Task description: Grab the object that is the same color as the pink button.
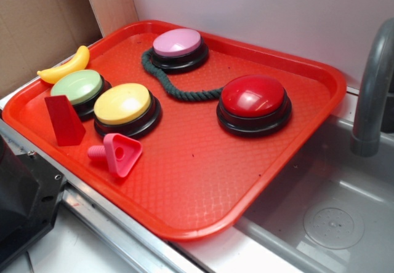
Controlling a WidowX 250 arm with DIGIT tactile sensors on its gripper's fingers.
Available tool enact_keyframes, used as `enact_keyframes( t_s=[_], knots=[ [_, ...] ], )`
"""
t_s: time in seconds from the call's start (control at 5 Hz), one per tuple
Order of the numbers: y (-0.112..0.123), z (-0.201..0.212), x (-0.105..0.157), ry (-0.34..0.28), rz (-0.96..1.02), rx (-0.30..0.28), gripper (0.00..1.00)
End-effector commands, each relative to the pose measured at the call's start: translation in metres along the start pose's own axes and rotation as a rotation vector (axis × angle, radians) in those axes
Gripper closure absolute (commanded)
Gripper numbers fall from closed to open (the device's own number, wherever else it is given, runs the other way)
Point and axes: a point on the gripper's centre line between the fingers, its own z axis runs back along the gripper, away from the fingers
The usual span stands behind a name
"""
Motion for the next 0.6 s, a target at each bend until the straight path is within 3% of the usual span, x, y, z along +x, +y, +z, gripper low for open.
enact_keyframes(
  t_s=[0.0,0.2,0.4],
  knots=[
    [0.000,0.000,0.000,0.000,0.000,0.000,0.00],
    [-0.012,-0.023,0.004,0.015,-0.034,-0.015,0.00],
    [-0.026,-0.049,0.005,-0.039,0.011,-0.010,0.00]
  ],
)
